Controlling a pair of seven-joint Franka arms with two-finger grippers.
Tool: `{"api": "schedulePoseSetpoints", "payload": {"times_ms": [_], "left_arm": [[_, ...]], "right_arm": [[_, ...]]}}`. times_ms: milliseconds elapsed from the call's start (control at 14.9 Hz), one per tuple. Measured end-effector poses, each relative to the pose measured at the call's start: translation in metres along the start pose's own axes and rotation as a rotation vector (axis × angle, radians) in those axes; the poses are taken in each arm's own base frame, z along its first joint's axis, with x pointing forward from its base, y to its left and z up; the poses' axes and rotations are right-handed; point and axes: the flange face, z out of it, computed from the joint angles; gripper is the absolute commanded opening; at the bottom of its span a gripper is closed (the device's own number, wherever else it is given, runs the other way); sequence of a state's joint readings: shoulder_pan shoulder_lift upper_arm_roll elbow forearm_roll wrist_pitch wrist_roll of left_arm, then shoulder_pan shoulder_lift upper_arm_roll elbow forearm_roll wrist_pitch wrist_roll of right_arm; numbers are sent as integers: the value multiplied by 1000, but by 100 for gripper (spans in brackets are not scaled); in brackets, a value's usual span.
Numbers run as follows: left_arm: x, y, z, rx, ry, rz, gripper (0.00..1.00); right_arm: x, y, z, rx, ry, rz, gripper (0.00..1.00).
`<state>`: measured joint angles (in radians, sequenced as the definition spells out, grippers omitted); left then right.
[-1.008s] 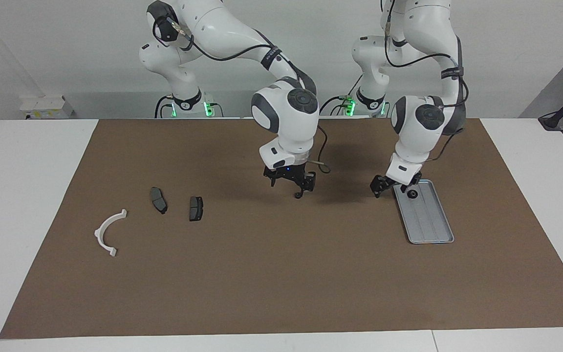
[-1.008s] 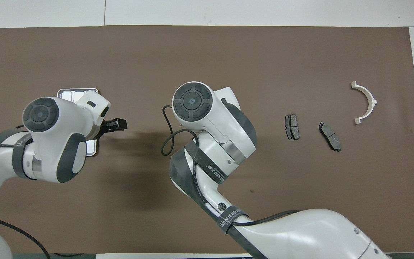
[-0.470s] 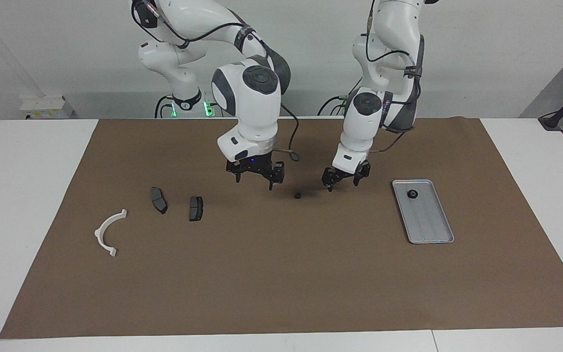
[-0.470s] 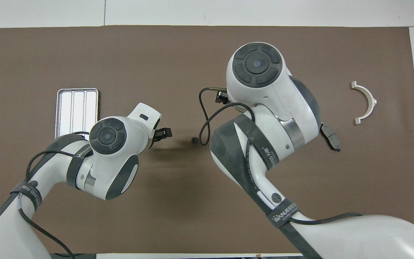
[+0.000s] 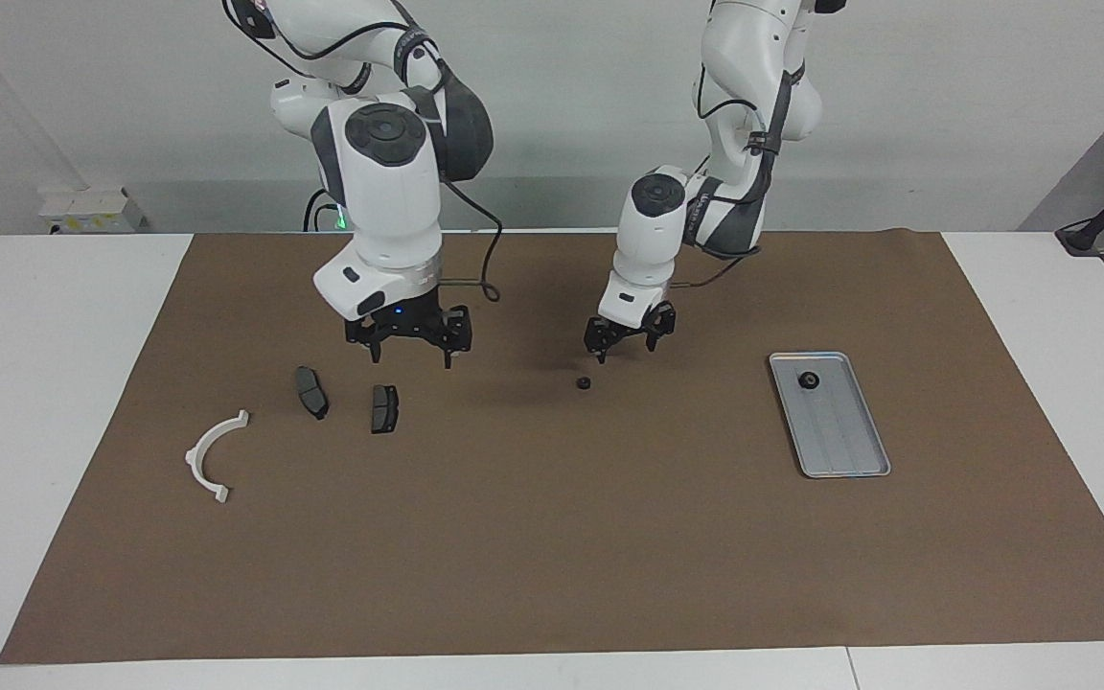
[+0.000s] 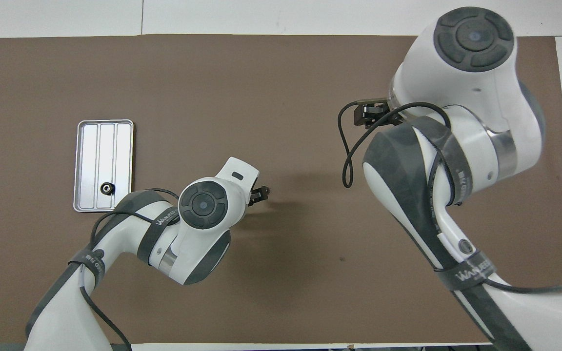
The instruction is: Pick bearing gear from pile to tray
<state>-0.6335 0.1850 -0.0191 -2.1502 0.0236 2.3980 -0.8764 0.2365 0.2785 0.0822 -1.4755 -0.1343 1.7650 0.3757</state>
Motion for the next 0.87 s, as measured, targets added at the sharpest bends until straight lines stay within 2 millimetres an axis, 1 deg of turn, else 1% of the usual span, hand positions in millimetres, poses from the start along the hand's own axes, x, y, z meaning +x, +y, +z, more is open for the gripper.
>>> {"api": "schedulePoseSetpoints", "payload": {"times_ms": [134,269,403,605,874], "left_arm": [[4,18,8,-3,1,-7,98],[14,31,13,-6,2,-8,97],[22,42,16,1,-4,-7,96],[26,48,18,7,1,3,94],[22,51,19,13,-2,12,89]], "right_arm": [[6,28,-3,2,2,-37,100],[12,54,-5,2,4,-64,100],[16,73,-4,1,2,-76,100],[19,89,-2,0,-1,-77,100],[20,98,-1,12,-5,-62,100]]}}
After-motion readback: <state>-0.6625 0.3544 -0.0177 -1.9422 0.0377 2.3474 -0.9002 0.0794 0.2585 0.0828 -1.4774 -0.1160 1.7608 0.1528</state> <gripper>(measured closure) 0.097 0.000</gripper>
